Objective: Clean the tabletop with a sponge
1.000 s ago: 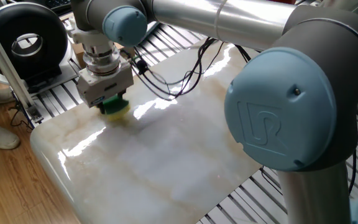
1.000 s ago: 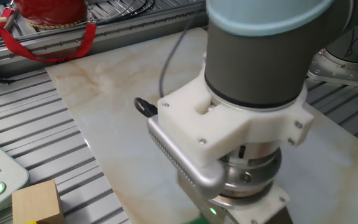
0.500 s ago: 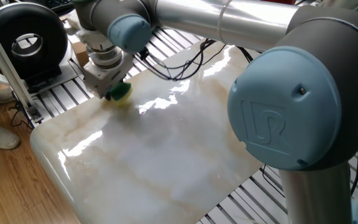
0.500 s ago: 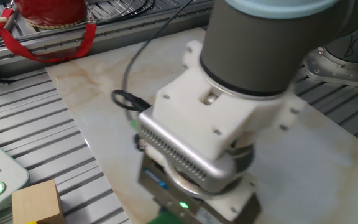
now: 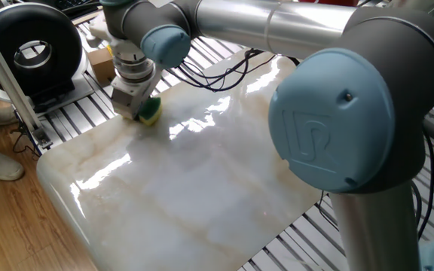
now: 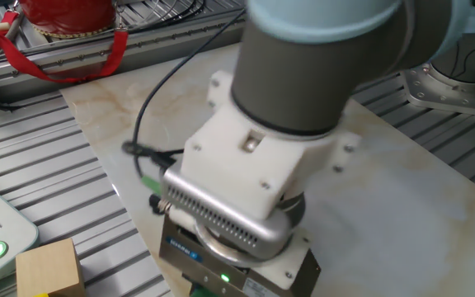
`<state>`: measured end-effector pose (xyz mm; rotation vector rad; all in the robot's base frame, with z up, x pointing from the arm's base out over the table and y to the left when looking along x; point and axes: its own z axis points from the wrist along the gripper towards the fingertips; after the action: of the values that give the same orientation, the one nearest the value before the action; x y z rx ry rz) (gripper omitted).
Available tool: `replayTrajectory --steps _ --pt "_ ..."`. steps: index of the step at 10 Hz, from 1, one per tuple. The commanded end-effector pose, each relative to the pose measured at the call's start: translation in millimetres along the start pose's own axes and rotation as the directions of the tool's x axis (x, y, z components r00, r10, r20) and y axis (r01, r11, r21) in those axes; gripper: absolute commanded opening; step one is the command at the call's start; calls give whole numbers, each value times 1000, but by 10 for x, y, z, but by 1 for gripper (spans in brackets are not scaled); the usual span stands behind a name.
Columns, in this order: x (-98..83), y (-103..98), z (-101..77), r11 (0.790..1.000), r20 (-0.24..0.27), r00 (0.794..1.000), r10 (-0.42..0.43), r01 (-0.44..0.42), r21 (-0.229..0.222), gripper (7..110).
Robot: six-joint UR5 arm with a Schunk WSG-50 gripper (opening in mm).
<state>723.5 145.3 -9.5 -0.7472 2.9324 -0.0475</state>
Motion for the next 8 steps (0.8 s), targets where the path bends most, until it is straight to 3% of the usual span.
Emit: replayTrajectory --steps 1,8 --pt "-13 65 34 997 11 999 -49 50 -50 7" --pt "20 72 49 996 11 999 -51 51 -70 7"
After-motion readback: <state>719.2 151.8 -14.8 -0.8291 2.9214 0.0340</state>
